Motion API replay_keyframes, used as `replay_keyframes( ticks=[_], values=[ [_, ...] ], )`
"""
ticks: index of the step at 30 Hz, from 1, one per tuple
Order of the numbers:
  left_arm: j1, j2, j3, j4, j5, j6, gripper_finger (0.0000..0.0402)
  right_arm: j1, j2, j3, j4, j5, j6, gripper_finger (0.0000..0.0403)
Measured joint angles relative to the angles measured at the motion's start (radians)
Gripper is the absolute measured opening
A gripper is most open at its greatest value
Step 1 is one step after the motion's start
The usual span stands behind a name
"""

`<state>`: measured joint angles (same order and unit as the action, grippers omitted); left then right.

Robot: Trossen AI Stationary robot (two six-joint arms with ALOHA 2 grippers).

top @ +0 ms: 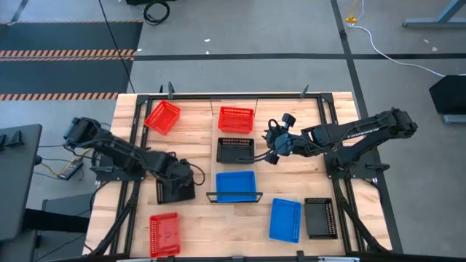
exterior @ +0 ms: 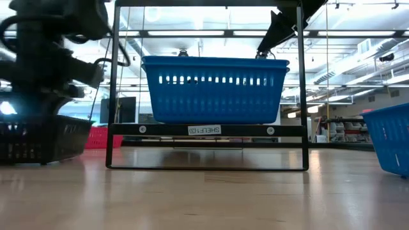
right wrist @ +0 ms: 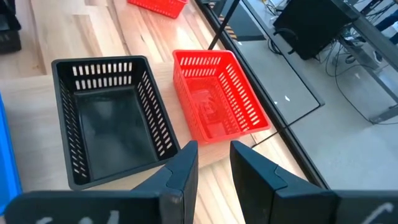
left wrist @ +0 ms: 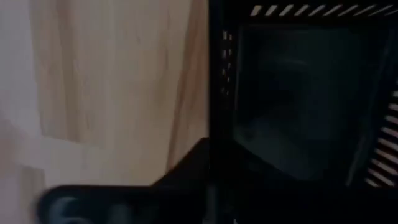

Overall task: Stack baskets on shelf by color
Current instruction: Stack the left black bin on top of the black bin on the shelf

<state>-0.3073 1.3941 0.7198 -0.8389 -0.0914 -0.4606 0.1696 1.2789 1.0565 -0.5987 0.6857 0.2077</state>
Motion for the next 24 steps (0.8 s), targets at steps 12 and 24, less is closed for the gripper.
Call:
replay_keyframes(
  ticks=[12,24],
  values=[
    [0.22,0.0,0.142,-0.132,-0.018,0.241,0.0007,0.0,0.0,0.0,0.0,-0.01,0.0,0.01],
    [0.444,0.0,0.507,-0.373,-0.074,0.519,0.0006,0.0,0.0,0.0,0.0,-0.013,-0.025,0.01]
  ],
)
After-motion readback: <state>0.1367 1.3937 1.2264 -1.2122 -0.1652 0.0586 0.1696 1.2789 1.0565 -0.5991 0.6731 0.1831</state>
